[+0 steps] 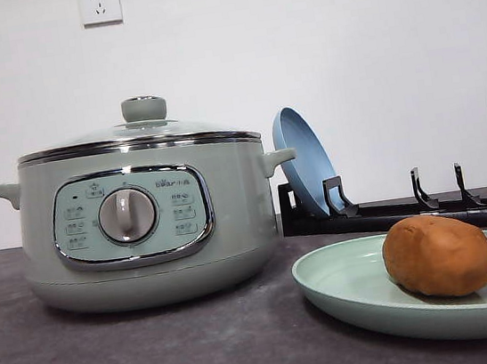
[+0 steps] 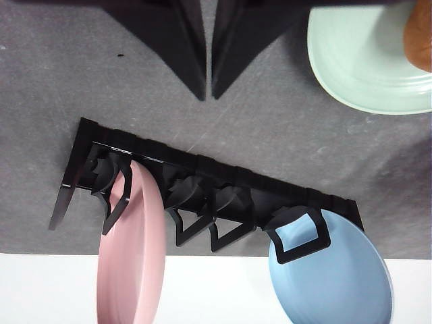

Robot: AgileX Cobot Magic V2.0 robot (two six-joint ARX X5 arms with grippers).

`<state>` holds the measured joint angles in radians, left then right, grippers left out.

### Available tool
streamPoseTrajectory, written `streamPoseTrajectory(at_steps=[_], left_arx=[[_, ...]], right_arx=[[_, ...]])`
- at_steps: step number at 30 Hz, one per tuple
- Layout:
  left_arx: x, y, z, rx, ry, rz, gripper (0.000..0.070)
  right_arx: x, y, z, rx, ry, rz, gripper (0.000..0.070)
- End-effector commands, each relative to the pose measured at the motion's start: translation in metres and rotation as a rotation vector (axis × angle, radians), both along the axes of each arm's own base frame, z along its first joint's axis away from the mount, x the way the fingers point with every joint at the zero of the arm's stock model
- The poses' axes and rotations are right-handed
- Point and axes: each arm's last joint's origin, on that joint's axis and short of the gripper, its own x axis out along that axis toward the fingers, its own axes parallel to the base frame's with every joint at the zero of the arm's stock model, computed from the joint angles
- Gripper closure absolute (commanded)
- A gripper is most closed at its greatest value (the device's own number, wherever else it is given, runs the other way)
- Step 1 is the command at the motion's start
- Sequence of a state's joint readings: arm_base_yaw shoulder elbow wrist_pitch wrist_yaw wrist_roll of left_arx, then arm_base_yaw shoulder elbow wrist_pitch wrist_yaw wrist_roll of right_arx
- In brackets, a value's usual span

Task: Transfer potato from steamer to green plate

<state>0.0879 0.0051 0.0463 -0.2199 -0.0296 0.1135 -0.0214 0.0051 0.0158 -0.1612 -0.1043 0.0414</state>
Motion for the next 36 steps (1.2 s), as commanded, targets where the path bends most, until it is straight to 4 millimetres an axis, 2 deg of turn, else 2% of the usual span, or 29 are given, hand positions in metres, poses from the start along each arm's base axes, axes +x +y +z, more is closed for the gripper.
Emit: streamPoseTrajectory(at_steps=[1, 36], left_arx=[[0.0005, 0.0005, -0.0070, -0.003, 0.028, 0.008, 0.0700], [0.0005, 0.0005, -0.0070, -0.003, 0.028, 0.008, 0.0700]], right_arx=[[0.0002, 0.0000, -0.0009, 0.010, -0.001, -0.001, 0.0700], [0.0002, 0.0000, -0.0009, 0.010, -0.001, -0.001, 0.0700]])
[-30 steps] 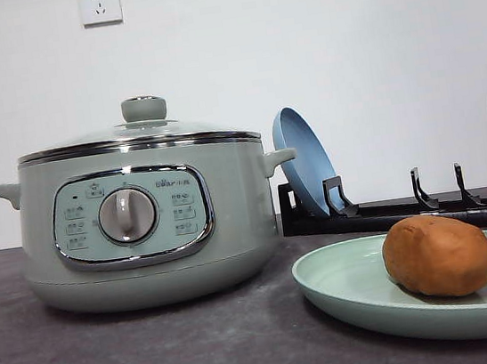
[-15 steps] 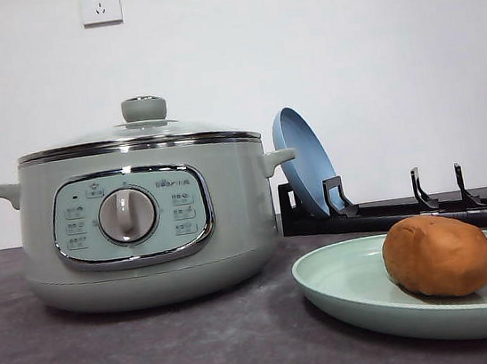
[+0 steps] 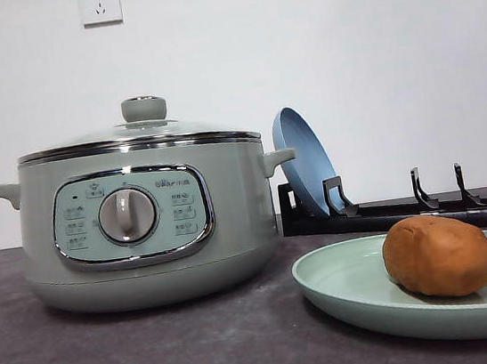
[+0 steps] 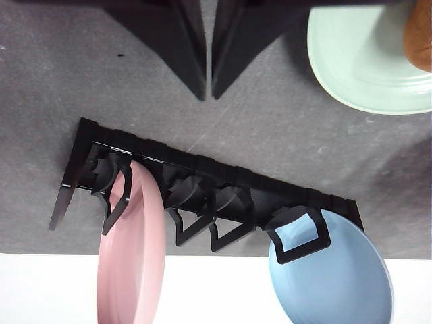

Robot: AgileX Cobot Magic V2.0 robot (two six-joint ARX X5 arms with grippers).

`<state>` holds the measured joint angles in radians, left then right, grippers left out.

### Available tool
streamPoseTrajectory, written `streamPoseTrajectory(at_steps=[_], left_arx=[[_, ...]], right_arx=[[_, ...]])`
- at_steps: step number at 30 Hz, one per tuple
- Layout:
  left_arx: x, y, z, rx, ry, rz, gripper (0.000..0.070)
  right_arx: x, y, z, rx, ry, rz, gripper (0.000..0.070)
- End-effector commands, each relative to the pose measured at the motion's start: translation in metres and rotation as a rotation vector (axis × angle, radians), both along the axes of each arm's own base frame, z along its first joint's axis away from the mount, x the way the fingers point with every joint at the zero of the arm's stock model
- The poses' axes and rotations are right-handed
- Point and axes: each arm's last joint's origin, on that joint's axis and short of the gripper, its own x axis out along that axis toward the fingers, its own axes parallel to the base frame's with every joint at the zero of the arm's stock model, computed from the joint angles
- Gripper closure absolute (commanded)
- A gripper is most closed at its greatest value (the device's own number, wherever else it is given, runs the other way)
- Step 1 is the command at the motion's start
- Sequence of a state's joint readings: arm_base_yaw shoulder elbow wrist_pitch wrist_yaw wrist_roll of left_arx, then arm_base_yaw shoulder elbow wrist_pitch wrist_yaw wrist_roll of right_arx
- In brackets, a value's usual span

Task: Transfer potato from steamer to green plate

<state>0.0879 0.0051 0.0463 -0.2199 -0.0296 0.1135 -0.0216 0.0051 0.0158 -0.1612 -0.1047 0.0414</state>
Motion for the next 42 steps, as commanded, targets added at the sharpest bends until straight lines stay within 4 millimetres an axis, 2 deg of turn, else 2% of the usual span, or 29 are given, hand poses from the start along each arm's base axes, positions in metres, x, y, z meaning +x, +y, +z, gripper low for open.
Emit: streamPoseTrajectory(at_steps=[1, 42], left_arx=[[0.0005, 0.0005, -0.0070, -0.003, 0.028, 0.008, 0.0700], [0.0005, 0.0005, -0.0070, -0.003, 0.028, 0.008, 0.0700]], right_arx=[[0.0002, 0.0000, -0.0009, 0.010, -0.001, -0.002, 0.0700], [0.0002, 0.0000, -0.0009, 0.010, -0.001, -0.002, 0.0700]])
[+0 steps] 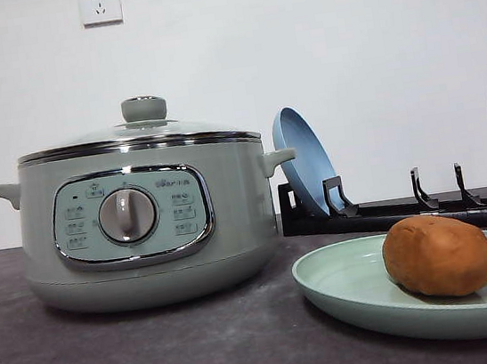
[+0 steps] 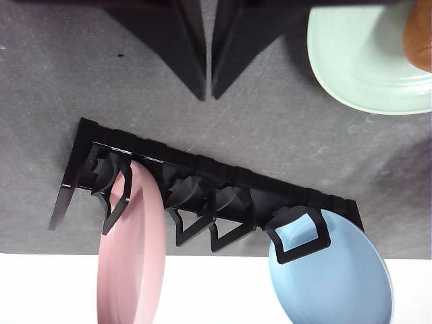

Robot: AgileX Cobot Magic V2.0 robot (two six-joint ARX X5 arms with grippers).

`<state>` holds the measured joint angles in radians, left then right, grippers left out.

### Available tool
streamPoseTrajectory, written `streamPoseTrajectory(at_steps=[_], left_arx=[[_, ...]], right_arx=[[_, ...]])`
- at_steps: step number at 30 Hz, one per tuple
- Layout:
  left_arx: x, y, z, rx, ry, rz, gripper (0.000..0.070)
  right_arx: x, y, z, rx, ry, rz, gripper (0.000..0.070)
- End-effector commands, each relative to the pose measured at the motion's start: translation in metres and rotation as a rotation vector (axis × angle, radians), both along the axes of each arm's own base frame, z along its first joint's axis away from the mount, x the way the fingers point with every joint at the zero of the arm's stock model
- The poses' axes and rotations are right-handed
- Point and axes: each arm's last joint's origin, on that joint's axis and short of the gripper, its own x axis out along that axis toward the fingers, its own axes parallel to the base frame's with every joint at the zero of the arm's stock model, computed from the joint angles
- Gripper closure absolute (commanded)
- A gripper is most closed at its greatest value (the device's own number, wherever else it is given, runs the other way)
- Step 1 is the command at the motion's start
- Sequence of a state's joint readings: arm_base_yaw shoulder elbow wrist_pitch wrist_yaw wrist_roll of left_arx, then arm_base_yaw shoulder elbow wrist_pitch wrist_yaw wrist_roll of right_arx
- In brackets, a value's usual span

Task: Transfer potato from steamer to green plate

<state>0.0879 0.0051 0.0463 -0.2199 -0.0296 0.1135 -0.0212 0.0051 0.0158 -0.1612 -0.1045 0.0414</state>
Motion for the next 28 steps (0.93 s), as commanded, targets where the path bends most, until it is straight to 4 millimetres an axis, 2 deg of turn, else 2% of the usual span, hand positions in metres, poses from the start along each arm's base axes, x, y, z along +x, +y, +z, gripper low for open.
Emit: streamPoseTrajectory(at_steps=[1, 28], left_arx=[[0.0005, 0.0005, -0.0070, -0.003, 0.028, 0.008, 0.0700], [0.0005, 0.0005, -0.0070, -0.003, 0.028, 0.008, 0.0700]], right_arx=[[0.0002, 0.0000, -0.0009, 0.010, -0.001, -0.002, 0.0700], [0.0002, 0.0000, -0.0009, 0.010, -0.001, -0.002, 0.0700]])
